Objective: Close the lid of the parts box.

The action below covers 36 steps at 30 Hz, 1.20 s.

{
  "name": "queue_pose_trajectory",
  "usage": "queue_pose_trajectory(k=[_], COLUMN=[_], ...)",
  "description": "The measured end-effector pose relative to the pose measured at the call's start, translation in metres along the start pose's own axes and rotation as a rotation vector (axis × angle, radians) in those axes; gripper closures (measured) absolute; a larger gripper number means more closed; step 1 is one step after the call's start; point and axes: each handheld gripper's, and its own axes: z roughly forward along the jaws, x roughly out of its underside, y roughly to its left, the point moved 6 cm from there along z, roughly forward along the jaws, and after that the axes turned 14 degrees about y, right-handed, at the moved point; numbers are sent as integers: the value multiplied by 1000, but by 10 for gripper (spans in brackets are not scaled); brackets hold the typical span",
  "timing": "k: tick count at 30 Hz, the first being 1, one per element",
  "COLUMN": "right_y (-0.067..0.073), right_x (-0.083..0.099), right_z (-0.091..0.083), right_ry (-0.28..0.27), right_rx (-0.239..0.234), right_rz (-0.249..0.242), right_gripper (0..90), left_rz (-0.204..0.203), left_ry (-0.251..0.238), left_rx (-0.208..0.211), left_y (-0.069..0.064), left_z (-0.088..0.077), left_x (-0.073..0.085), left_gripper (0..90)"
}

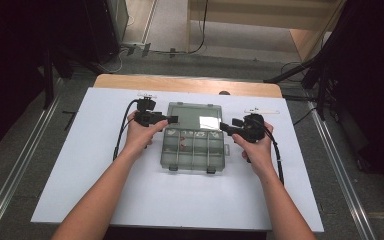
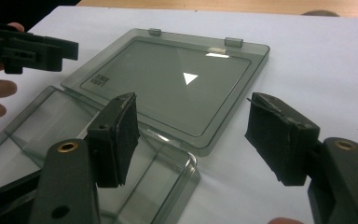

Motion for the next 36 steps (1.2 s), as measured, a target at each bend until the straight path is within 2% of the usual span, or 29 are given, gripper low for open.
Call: queue_pose_trajectory(k=[3, 5, 11, 14, 15, 20, 27, 29, 34, 36], right_y=[-2, -3, -6, -7, -8, -14, -12, -12, -18, -18], right_x=[-2, -5, -9, -11, -11, -7, -6, -7, -5, -6], right_z=[4, 9, 19, 25, 27, 36, 42, 44, 51, 52], right_ry=[10, 16, 43, 55, 59, 91, 110, 116, 133, 138], right_rx=[-6, -20, -31, -39, -38, -38, -59, -68, -124, -129], right_rz=[13, 23, 53, 70, 82, 97, 90, 97, 139, 145], right_gripper=[371, 418, 450, 448, 448, 448, 448, 448, 446, 445], left_rz=[-14, -24, -36, -38, -37, -63, -77, -74, -93, -96], left_ry=[13, 15, 32, 27, 29, 45, 47, 49, 61, 60], left_rx=[-10, -6, -12, -22, -22, -27, -5, -1, 8, 16], left_y=[3, 4, 8, 7, 7, 10, 11, 10, 9, 9], left_z=[3, 5, 10, 12, 12, 13, 15, 16, 22, 23], left_x=[0, 0, 2, 1, 1, 3, 3, 3, 4, 4], left_gripper=[150, 150, 176, 212, 248, 331, 332, 332, 332, 332])
